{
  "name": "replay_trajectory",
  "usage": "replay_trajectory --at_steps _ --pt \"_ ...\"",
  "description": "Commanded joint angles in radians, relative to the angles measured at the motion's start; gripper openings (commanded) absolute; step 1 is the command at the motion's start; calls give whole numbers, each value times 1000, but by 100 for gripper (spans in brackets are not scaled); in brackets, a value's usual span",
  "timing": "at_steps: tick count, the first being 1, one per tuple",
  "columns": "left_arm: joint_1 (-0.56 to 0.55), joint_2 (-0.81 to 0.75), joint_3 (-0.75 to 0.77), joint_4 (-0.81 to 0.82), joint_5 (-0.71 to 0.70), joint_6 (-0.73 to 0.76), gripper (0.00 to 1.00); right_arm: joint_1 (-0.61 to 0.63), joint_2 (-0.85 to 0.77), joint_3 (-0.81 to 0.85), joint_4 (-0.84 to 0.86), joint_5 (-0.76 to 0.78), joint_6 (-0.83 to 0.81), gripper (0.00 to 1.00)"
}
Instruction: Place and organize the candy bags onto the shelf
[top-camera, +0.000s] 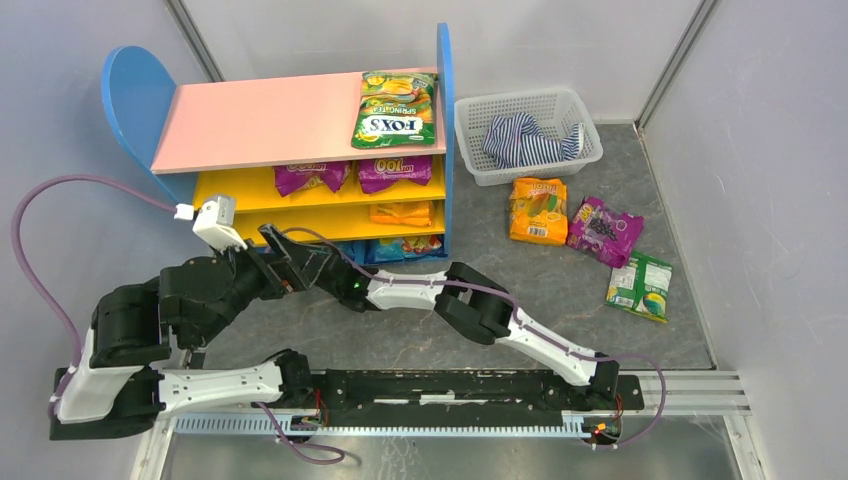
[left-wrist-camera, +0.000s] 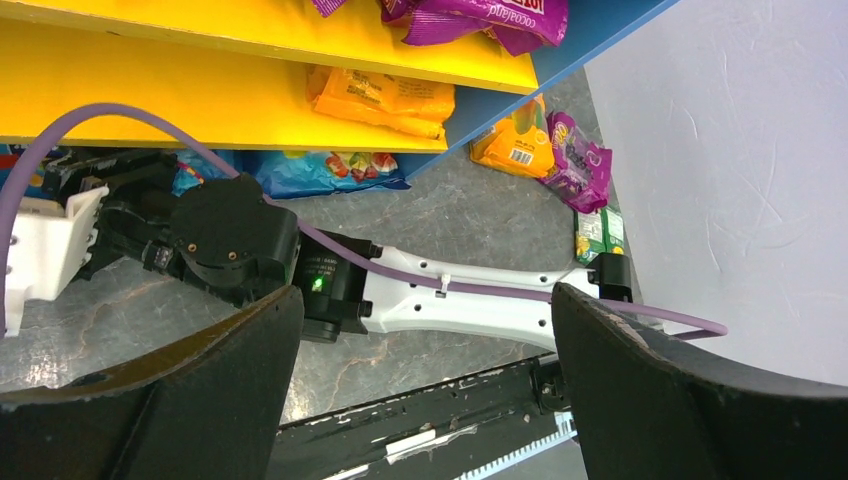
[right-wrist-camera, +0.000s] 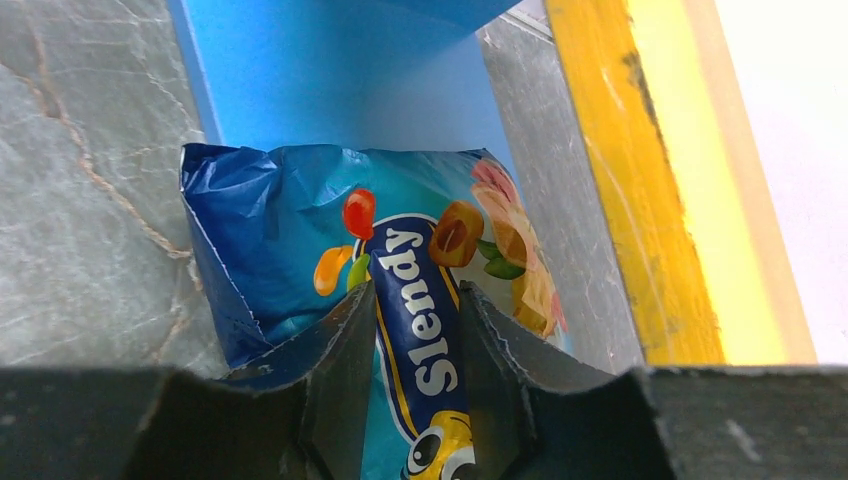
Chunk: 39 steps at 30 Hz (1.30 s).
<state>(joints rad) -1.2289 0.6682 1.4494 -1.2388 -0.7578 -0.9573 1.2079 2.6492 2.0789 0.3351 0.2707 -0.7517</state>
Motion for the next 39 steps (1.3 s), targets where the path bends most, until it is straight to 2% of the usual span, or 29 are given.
replay_trajectory --at_steps 1,8,16,19,27,33,39 --pt "1 31 8 41 -30 -13 99 -53 39 58 14 63 16 41" --pt "2 50 10 49 -24 -8 100 -62 36 75 -7 62 -1 40" --pt "2 33 -9 58 -2 -29 100 25 -197 -183 -19 -55 -23 60" --pt "1 22 -18 51 -28 -23 100 61 -287 -313 3 -64 5 61" --pt "2 3 -11 35 -49 -23 100 73 -476 -538 -31 -95 191 63" --pt "2 -4 -48 42 -38 -25 100 79 -804 -939 7 -62 374 65" --pt "1 -56 -196 145 -14 -22 100 79 -1198 -1374 -39 30 554 68"
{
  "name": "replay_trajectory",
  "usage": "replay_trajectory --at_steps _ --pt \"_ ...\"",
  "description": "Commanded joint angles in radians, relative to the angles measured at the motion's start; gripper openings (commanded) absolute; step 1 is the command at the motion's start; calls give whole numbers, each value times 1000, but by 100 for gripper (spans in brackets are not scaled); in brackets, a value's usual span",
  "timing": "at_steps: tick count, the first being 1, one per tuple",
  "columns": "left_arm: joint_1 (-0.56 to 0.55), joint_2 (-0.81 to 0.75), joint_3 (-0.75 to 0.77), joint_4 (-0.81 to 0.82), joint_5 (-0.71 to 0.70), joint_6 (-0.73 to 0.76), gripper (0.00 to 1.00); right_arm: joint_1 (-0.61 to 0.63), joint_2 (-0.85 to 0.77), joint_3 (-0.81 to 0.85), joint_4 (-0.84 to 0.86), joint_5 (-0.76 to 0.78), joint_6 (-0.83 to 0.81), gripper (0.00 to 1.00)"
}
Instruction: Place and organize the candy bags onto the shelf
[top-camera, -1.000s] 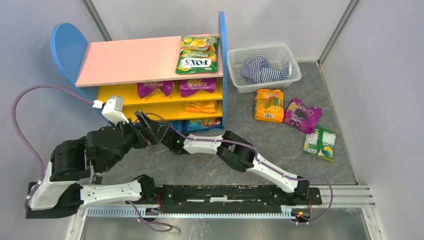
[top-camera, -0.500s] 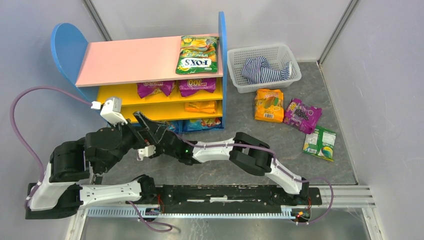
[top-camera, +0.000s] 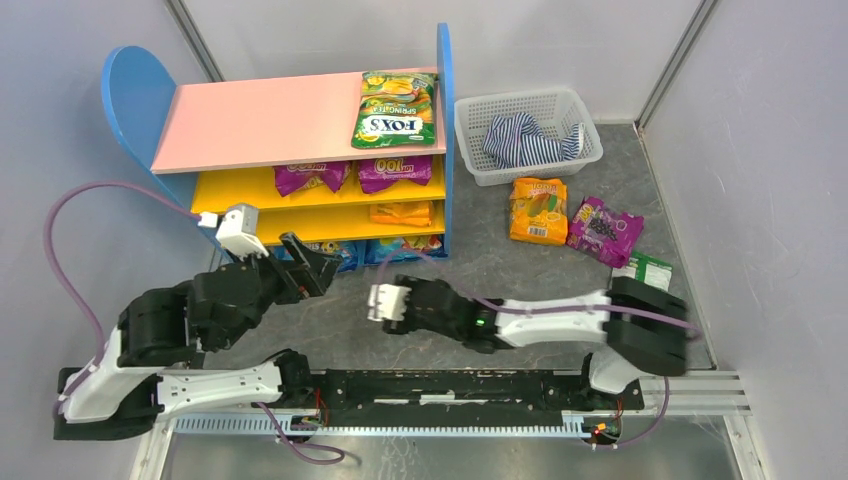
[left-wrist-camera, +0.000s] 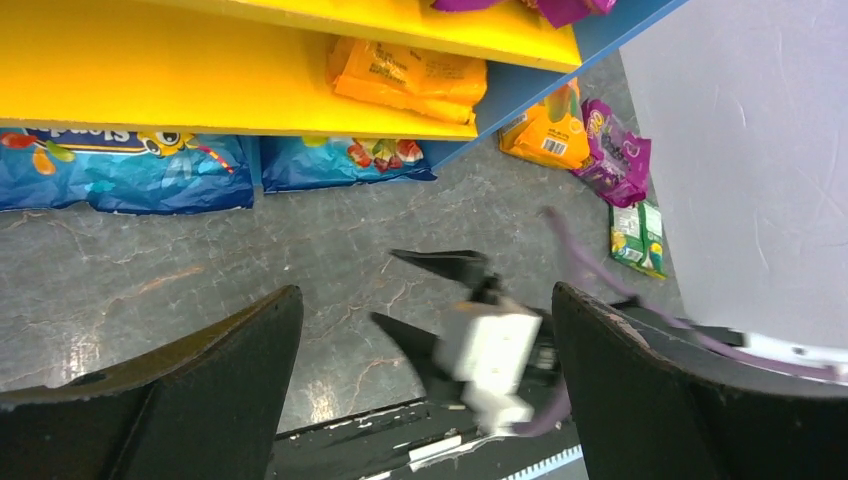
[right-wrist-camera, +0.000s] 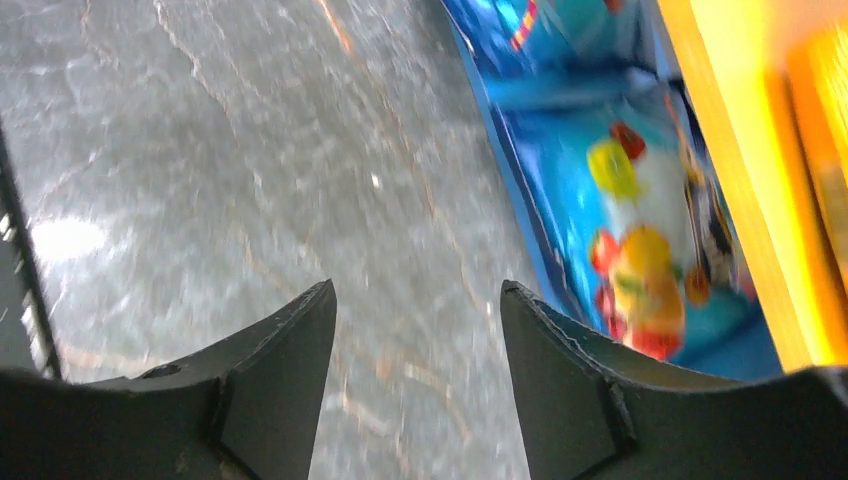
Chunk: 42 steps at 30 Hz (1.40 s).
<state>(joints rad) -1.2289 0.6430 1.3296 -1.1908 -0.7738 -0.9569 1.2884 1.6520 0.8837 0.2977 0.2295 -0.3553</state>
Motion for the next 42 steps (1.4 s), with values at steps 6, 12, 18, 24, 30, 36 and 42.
replay_trajectory --at_steps 6,12,18,24,30,36,42 --pt "1 -63 -220 167 20 -39 100 -21 -498 -419 -147 261 263 69" --pt "0 -37 -315 202 26 -14 100 -310 -681 -501 -232 312 431 76" --pt "0 -16 -379 289 65 97 100 -655 -676 -402 -267 158 527 98" --pt "1 -43 -441 386 74 175 100 -944 -465 -183 -280 -24 557 98" --pt "1 -89 -469 397 60 233 100 -1154 -281 -85 -234 -207 624 98" --pt "0 -164 -510 434 61 263 100 -1223 -149 -31 -246 -353 609 98" --pt "2 -212 -518 457 62 289 100 -1213 -185 -130 -213 -343 600 88"
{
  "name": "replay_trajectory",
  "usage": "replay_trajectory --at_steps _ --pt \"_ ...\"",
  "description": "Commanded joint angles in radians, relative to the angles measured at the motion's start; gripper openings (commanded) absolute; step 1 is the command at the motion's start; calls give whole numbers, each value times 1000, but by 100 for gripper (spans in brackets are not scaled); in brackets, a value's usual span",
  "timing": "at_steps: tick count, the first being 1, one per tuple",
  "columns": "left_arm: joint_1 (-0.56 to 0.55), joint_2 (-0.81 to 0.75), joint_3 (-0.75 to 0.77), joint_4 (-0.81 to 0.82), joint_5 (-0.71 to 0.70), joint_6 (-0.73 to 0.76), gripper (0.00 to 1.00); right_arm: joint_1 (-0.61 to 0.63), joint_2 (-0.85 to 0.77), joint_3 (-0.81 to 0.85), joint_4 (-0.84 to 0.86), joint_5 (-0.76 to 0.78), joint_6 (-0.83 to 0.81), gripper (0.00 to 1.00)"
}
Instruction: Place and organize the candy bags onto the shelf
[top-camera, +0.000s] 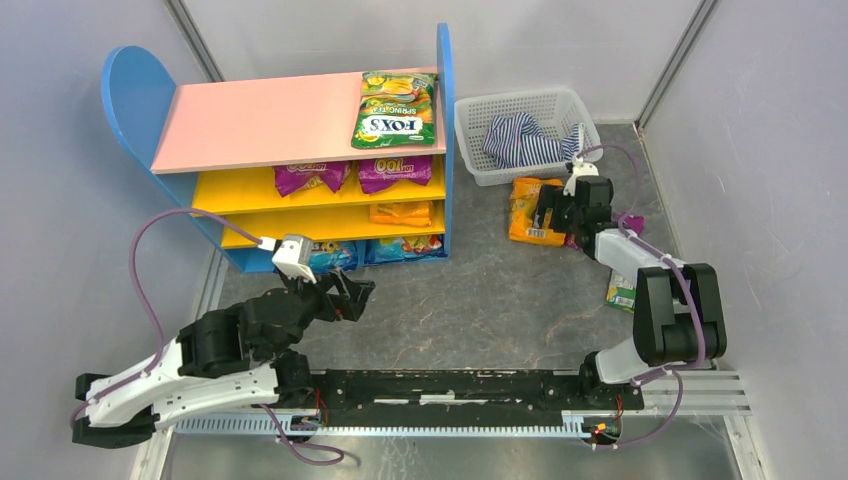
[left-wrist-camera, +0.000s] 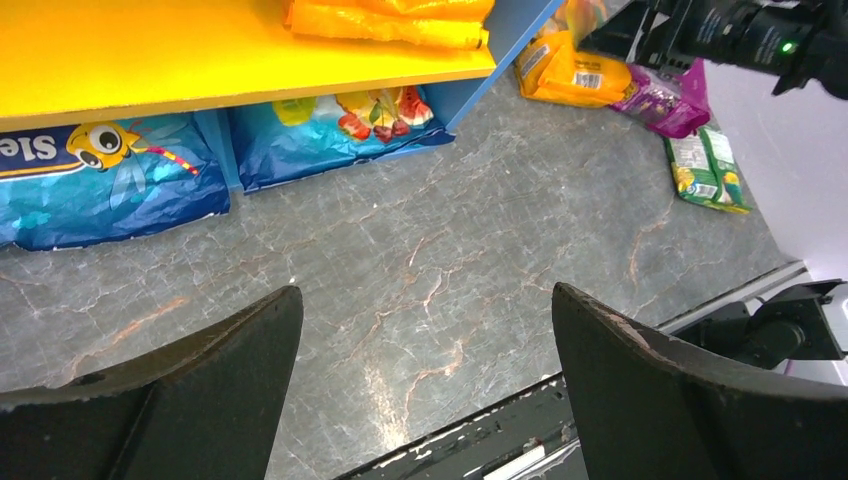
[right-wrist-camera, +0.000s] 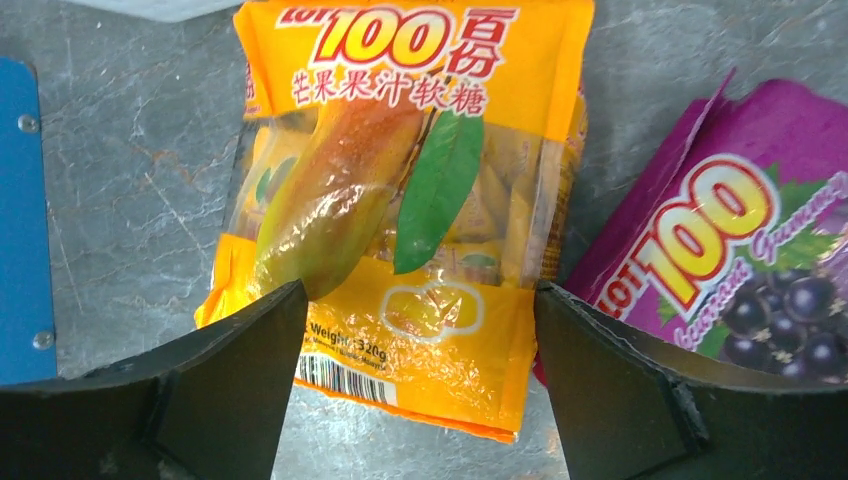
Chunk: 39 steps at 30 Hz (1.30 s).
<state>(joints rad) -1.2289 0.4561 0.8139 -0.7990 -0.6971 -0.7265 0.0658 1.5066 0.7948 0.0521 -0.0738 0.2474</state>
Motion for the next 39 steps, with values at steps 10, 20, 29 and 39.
replay_trajectory --at_steps 10,20,29,39 --pt "1 -46 -5 59 -43 51 100 97 -193 -249 34 -102 -35 43" --pt "1 -34 -5 45 -50 34 100 313 -511 -489 -49 -49 -20 43" --pt "1 -121 -51 59 60 -210 100 685 -648 -592 -60 9 119 42" --pt "0 172 -213 362 264 -323 100 967 -611 -478 -118 125 37 48"
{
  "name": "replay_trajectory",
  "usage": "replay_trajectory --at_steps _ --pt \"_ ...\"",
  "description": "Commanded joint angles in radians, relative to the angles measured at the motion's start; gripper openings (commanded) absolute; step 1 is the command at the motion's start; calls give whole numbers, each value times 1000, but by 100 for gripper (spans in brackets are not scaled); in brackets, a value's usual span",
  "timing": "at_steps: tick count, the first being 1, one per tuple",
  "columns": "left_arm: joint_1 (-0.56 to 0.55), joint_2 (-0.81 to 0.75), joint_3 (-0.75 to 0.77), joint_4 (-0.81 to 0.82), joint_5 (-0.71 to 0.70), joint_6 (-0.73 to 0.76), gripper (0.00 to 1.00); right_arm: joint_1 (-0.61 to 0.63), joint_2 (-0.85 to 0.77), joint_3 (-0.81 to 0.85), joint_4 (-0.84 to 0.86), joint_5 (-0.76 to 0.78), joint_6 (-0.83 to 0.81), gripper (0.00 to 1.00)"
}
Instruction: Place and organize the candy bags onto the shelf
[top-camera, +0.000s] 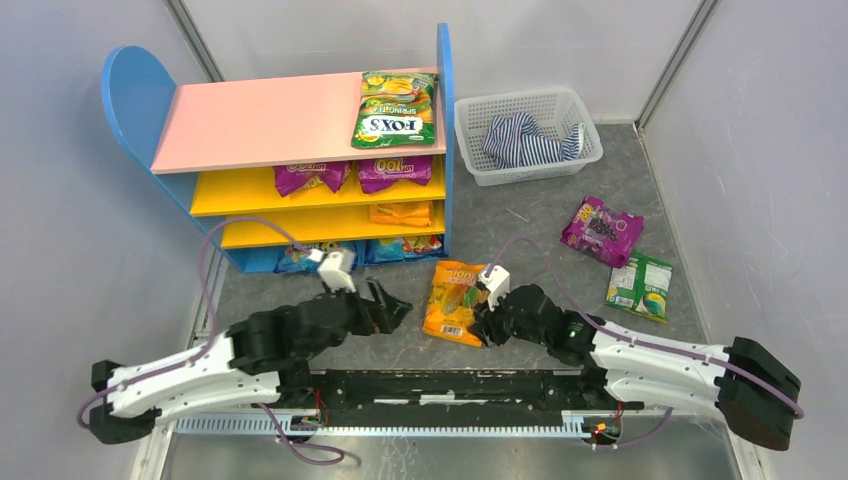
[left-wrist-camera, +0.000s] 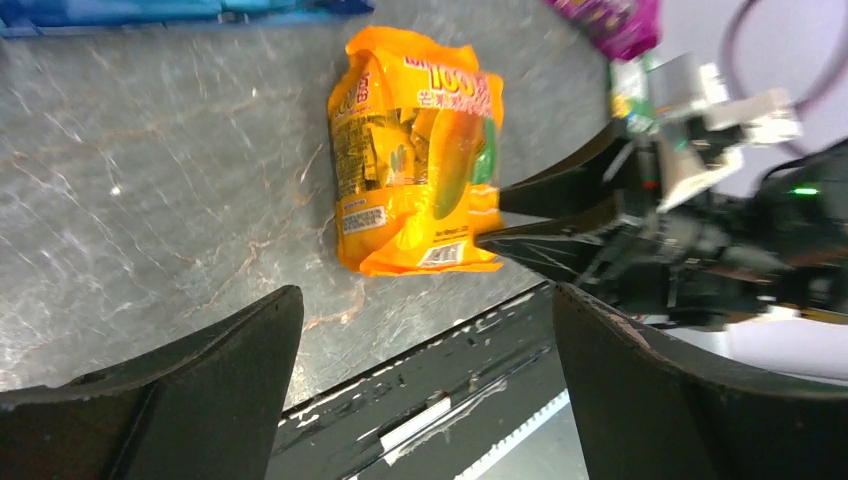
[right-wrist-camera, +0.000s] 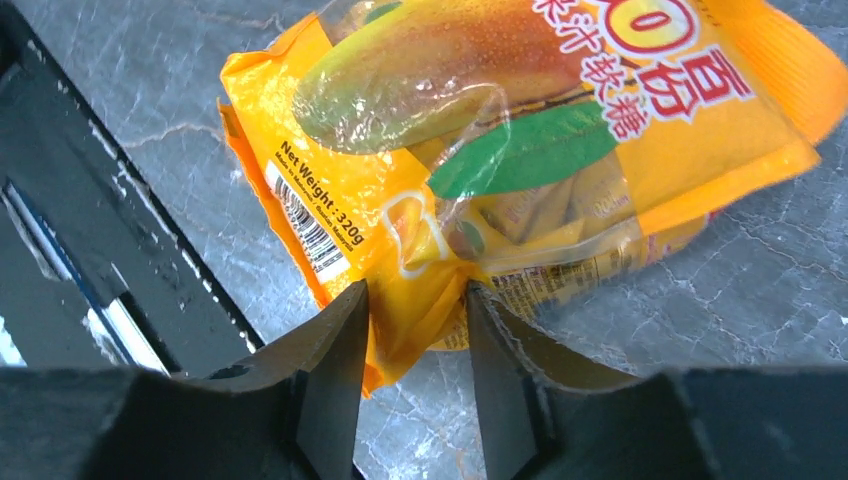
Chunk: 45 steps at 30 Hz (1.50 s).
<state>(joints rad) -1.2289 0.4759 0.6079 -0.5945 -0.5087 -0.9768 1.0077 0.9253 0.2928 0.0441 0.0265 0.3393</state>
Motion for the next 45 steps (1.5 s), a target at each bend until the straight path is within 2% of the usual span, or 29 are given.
replay_trajectory --at_steps 1,6,8,12,19,24,30,34,36,42,45 --pt "1 201 -2 178 81 -65 100 24 -57 29 -122 56 -65 52" --pt "3 401 -20 339 144 -39 100 24 -156 35 -135 149 -90 77" --pt "16 466 -38 397 182 -54 99 23 -160 36 -129 162 -92 82" --pt "41 575 -68 500 264 -70 95 23 -146 25 -116 156 -94 84" --pt "94 685 -97 571 324 -66 81 23 -134 24 -152 171 -154 98" --pt "118 717 -114 625 366 -60 65 25 -144 24 -136 160 -176 98" --pt "124 713 -102 616 406 -57 29 54 -137 94 -199 245 -244 98" --pt "125 650 -100 589 409 -67 13 158 -146 125 -168 271 -331 98" --pt "126 609 -98 557 408 -74 8 272 -140 137 -142 316 -415 98" --pt "130 479 -94 480 421 -116 5 579 -55 147 -3 577 -677 98" --pt "131 413 -93 450 430 -138 2 608 29 143 92 633 -768 98"
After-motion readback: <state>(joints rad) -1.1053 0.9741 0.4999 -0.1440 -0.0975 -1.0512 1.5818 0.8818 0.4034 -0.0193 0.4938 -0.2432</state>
